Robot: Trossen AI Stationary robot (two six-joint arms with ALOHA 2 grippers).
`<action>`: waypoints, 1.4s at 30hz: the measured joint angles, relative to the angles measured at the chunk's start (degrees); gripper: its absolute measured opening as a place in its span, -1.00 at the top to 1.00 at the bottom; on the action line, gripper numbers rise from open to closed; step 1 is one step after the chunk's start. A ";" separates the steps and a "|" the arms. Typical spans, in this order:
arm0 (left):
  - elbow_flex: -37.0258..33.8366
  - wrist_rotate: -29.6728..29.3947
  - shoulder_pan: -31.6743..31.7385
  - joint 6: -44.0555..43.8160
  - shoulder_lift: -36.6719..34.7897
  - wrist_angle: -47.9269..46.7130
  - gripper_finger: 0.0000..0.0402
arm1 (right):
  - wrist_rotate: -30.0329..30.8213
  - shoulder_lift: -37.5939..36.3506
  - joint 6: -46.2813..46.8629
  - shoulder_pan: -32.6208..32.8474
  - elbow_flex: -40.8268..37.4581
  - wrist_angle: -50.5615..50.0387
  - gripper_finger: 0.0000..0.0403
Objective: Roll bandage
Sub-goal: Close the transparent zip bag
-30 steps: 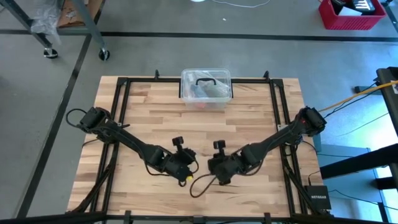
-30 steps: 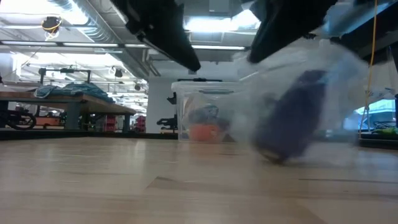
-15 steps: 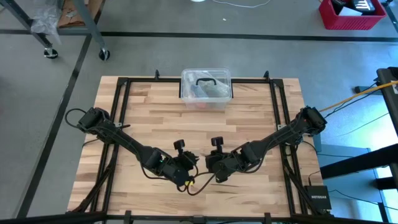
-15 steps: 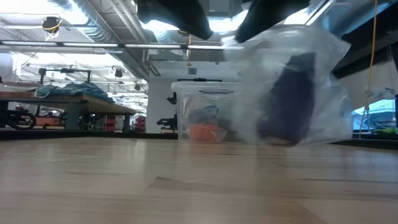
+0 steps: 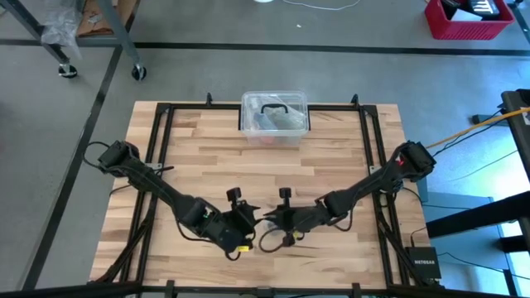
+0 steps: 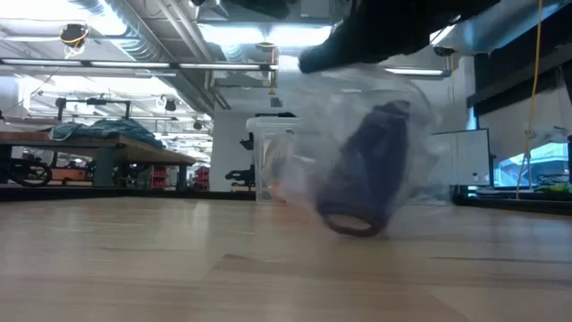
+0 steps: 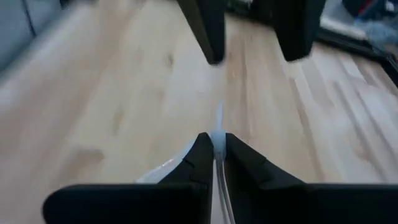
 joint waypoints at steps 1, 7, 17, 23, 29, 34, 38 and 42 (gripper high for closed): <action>0.00 -0.50 -0.25 0.06 -0.07 0.34 0.27 | -0.28 0.00 -0.02 -0.03 -1.88 4.95 0.85; -0.02 0.17 0.22 -1.12 2.15 0.41 0.29 | -0.62 0.00 0.11 -0.06 -6.20 14.15 0.85; -0.02 5.13 1.27 -2.75 4.85 -0.01 0.30 | -0.74 -0.02 -2.90 -0.06 -6.20 15.37 0.85; -0.04 5.16 1.21 -1.58 5.07 -0.80 0.32 | -1.20 -0.02 -3.06 -0.06 -6.20 15.04 0.85; -0.04 6.56 1.87 0.68 5.07 -0.98 0.57 | -2.27 -0.02 -3.06 -0.06 -6.20 15.13 0.85; -0.06 8.40 2.42 3.52 5.07 -0.45 0.94 | -3.02 -0.07 -3.06 -0.11 -6.20 15.09 0.85; -0.09 8.62 2.50 4.22 5.07 0.84 0.99 | -3.74 -0.13 -1.64 -0.06 -6.18 15.36 0.81; -0.09 8.28 2.39 3.50 5.07 -0.04 1.00 | -4.60 -0.20 -1.25 -0.12 -6.16 14.44 0.63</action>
